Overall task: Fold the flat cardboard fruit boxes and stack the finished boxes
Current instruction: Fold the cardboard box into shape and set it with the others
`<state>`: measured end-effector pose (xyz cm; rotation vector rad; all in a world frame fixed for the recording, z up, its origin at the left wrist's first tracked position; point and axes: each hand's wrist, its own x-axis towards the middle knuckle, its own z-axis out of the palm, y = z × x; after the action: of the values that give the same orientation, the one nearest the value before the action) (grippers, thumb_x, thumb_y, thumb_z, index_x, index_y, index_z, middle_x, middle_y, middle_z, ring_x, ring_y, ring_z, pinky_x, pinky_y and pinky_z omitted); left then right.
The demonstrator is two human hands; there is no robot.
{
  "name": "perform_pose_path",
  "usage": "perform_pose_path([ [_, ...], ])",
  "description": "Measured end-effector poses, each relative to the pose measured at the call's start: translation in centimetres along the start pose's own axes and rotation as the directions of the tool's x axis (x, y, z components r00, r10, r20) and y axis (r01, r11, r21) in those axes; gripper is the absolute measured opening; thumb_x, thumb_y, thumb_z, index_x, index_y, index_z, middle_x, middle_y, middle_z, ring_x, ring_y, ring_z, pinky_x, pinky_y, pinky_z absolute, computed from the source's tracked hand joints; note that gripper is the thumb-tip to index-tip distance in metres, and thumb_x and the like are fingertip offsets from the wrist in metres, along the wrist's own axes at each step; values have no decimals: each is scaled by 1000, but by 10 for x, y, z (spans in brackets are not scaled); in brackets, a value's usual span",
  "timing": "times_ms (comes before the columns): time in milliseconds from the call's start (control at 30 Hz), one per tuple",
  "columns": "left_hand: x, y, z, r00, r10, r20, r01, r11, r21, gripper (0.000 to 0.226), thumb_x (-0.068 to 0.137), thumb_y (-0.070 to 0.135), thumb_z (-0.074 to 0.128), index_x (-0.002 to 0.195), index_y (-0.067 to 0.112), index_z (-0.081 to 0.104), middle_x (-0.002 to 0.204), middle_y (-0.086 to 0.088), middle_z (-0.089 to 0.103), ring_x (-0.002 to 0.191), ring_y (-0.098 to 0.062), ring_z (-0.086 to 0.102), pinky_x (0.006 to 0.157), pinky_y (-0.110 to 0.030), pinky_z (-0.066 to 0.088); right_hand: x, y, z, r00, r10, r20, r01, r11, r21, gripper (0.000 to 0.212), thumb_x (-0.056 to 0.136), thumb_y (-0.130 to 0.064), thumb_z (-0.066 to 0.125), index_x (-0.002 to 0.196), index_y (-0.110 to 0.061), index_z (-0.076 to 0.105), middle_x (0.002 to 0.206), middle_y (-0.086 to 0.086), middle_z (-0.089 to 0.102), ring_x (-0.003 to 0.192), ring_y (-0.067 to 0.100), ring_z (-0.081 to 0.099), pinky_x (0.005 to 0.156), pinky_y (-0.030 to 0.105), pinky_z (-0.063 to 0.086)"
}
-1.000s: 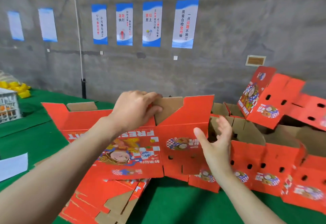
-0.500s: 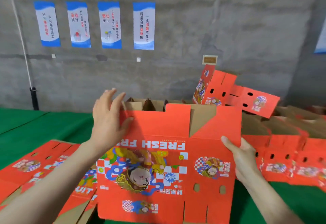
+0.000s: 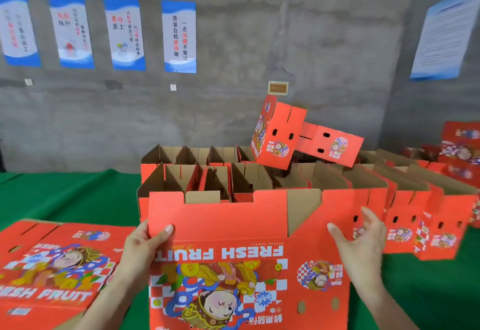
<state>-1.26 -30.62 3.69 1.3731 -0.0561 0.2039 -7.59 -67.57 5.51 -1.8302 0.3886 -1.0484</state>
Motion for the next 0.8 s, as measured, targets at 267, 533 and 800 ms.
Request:
perform_pose_path([
  [267, -27, -12, 19, 998, 43, 47, -42, 999, -34, 25, 79, 12, 65, 104, 15, 64, 95, -15, 73, 82, -32, 71, 76, -46, 55, -16, -28, 13, 824, -24, 566, 137, 978, -158, 20, 87, -29, 69, 97, -24, 53, 79, -4, 66, 63, 13, 61, 72, 27, 47],
  [533, -22, -13, 12, 996, 39, 85, -35, 998, -48, 33, 76, 1, 64, 108, 10, 60, 98, -17, 71, 83, -29, 69, 72, -40, 56, -12, -27, 17, 563, 76, 823, 125, 976, -176, 21, 101, -30, 41, 120, -25, 48, 94, 2, 68, 54, 19, 69, 50, 25, 52],
  [800, -3, 11, 6, 946, -29, 323, 17, 999, 41, 33, 72, 5, 64, 105, -1, 64, 101, -25, 69, 88, -37, 64, 81, -45, 52, -4, -26, 16, 643, 2, 766, 58, 997, -51, 16, 95, -50, 39, 106, -46, 51, 83, -15, 72, 52, 25, 69, 39, 23, 46],
])
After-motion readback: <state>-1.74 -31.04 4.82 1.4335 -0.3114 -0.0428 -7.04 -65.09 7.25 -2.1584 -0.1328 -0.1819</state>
